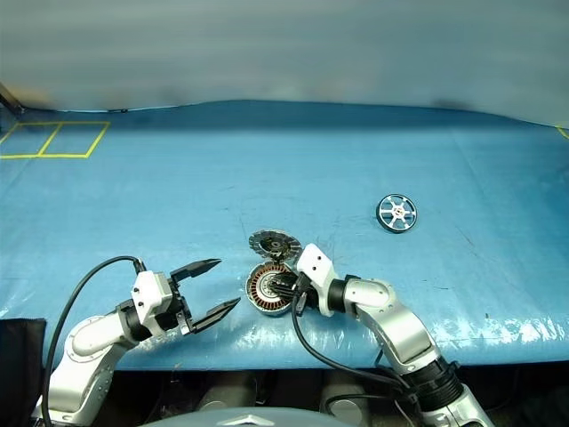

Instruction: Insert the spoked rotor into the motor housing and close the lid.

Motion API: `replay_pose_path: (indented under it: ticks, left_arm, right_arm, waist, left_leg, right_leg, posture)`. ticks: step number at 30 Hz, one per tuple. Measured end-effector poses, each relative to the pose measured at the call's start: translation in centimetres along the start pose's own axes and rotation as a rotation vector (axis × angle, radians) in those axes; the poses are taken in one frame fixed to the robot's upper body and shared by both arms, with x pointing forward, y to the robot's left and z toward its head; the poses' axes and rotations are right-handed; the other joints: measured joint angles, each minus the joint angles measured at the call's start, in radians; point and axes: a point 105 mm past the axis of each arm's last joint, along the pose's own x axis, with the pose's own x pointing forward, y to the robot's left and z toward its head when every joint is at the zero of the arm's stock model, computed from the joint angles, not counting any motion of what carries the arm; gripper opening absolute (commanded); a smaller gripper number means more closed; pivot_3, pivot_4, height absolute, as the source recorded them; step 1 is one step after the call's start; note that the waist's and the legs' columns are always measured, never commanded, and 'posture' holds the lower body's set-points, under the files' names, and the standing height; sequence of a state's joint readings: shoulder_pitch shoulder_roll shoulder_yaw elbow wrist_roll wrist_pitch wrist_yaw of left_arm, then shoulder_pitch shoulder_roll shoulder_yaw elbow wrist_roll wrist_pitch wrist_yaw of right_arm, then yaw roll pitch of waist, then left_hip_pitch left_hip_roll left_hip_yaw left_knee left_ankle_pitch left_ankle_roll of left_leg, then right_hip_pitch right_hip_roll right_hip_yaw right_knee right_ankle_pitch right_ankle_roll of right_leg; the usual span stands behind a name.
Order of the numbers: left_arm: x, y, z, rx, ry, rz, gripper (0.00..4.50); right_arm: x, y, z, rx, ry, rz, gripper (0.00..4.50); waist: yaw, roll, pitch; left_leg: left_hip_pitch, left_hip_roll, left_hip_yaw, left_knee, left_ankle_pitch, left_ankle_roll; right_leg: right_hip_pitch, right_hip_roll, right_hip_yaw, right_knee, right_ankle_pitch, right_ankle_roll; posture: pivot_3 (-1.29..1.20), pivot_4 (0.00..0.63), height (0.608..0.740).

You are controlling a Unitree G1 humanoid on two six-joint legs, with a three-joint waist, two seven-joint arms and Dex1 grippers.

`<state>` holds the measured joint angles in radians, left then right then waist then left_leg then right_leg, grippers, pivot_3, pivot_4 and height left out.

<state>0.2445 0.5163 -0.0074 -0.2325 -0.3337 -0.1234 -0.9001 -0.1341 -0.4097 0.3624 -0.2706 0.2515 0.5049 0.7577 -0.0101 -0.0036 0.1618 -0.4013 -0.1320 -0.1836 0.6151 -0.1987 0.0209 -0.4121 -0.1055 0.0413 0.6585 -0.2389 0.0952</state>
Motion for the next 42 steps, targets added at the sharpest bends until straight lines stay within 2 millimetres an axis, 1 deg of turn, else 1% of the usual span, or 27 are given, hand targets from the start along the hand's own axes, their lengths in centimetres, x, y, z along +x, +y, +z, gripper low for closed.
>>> replay_pose_path:
  ticks: [20,42]
  left_arm:
    - [-0.1,-0.02,-0.23,-0.001,0.012,0.011,4.5]
    - [-0.05,0.08,-0.31,0.003,0.017,0.024,4.5]
  right_arm:
    - [0.3,0.15,0.12,-0.101,0.042,-0.001,0.66]
    - [0.49,0.33,0.24,-0.14,0.06,0.009,0.66]
  waist:
    - [0.0,0.0,0.0]
    - [0.0,0.0,0.0]
  left_leg:
    - [0.001,0.002,0.0,0.0,-0.001,-0.001]
    - [0.001,0.003,0.0,0.0,-0.001,-0.002]
  right_leg:
    - [0.0,0.003,0.0,0.0,0.0,0.0]
    - [0.0,0.005,0.0,0.0,0.001,-0.001]
  posture:
    - [0.0,0.15,0.74]
    - [0.0,0.15,0.74]
